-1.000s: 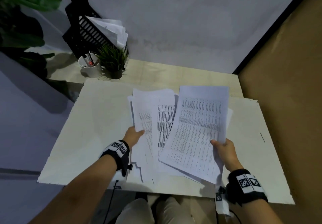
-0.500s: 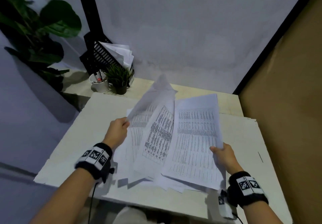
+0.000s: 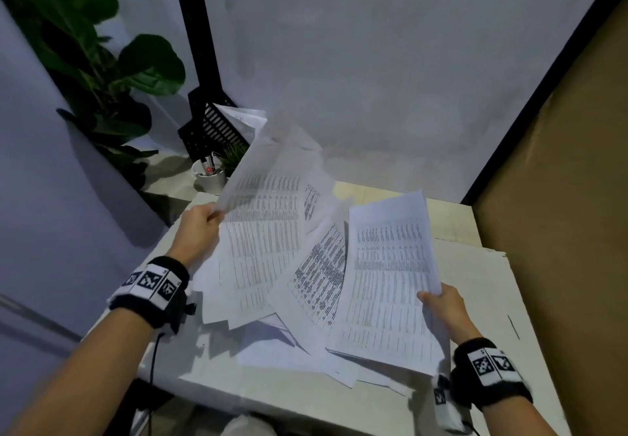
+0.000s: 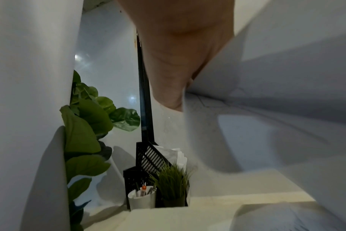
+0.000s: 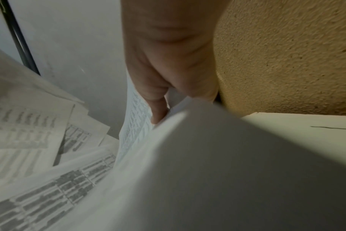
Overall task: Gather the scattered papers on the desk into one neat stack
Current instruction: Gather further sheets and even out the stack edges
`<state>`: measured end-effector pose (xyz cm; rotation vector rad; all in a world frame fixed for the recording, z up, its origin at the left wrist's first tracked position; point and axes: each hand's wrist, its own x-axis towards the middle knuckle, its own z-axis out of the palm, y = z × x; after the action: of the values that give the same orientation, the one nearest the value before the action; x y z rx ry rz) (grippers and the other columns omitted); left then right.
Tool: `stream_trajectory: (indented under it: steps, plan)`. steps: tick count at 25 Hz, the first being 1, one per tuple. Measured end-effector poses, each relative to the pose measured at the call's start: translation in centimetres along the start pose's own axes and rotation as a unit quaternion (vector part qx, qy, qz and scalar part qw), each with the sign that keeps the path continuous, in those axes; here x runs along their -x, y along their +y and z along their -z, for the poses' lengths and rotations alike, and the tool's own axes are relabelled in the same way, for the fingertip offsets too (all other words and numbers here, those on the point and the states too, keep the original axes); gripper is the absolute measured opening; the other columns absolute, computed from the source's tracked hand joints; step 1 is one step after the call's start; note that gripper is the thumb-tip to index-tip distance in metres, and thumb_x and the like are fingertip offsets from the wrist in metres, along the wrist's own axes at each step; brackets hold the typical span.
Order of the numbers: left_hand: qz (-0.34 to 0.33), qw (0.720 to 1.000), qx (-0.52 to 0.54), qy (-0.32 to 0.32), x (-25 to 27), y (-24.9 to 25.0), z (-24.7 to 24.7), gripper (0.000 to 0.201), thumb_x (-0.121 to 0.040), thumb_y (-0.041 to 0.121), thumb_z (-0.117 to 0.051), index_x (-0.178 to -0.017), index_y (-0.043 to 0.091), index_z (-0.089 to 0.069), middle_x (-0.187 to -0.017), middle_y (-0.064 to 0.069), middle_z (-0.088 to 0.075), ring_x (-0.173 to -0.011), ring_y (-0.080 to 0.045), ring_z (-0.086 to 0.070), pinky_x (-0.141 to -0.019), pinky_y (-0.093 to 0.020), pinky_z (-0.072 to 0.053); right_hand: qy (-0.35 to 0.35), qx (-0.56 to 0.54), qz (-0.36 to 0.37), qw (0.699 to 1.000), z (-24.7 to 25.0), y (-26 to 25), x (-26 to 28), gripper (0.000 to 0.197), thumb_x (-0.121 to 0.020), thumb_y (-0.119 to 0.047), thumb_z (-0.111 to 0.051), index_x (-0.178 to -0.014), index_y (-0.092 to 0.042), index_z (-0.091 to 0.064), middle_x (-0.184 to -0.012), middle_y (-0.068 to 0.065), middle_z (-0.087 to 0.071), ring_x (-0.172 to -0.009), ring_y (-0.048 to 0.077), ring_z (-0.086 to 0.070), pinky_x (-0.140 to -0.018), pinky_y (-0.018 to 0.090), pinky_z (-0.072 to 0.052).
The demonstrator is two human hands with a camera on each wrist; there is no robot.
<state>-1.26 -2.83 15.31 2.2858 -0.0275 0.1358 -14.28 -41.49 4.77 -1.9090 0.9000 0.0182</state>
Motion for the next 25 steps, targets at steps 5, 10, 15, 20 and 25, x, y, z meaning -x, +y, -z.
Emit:
stream_trajectory:
  steps: [5,10,15,20,25]
  plan:
    - [0.083,0.994,-0.001,-0.068,0.6,-3.1,-2.3,0.033,-0.091,0.007,-0.043,-0.058,0.01,-0.043,-0.058,-0.006,-0.044,-0.051,-0.019,-0.039,-0.048,-0.028,-0.03,-0.01,-0.003,0.021,1.0,-0.6,-2.1,-0.2,0.017,-0.087,-0.012,-0.055,-0.1,-0.001,-0.057,-0.097,0.021,-0.062,-0.091,0.036,-0.059,-0.077,0.04,-0.048]
    - [0.111,0.989,-0.021,-0.099,2.4,-4.3,-4.1,0.036,-0.088,0.006,-0.042,-0.053,0.012,-0.036,-0.057,-0.006,-0.041,-0.05,-0.019,-0.034,-0.048,-0.028,-0.026,-0.049,0.044,0.025,0.998,-2.9,-2.7,0.8,0.007,-0.088,-0.01,-0.052,-0.083,-0.006,-0.052,-0.073,0.008,-0.054,-0.072,0.027,-0.053,-0.064,0.029,-0.042]
    - [0.059,0.997,0.02,0.039,0.9,-0.8,0.6,0.028,-0.094,0.011,-0.042,-0.066,0.006,-0.047,-0.062,-0.007,-0.046,-0.056,-0.019,-0.042,-0.053,-0.031,-0.033,-0.042,0.071,-0.003,0.997,-4.1,-1.3,1.4,0.009,-0.09,-0.008,-0.05,-0.097,-0.004,-0.053,-0.072,0.006,-0.055,-0.063,0.019,-0.052,-0.054,0.026,-0.04]
    - [0.027,0.988,0.052,0.142,-1.9,0.6,5.4,0.023,-0.091,0.015,-0.045,-0.072,0.003,-0.049,-0.069,-0.011,-0.048,-0.069,-0.02,-0.043,-0.061,-0.031,-0.033,-0.031,0.032,-0.009,0.999,-3.7,-2.2,2.3,0.01,-0.091,-0.006,-0.046,-0.096,0.001,-0.052,-0.068,0.006,-0.05,-0.055,0.017,-0.047,-0.043,0.022,-0.04]
    - [0.08,0.964,0.247,0.055,-1.1,0.9,3.8,0.032,-0.092,0.018,-0.048,-0.119,0.002,-0.054,-0.108,-0.013,-0.061,-0.091,-0.022,-0.058,-0.081,-0.032,-0.046,-0.032,-0.011,0.035,0.999,-1.6,-5.6,2.0,0.012,-0.088,-0.009,-0.053,-0.093,0.001,-0.054,-0.07,0.009,-0.054,-0.061,0.024,-0.052,-0.06,0.033,-0.048]
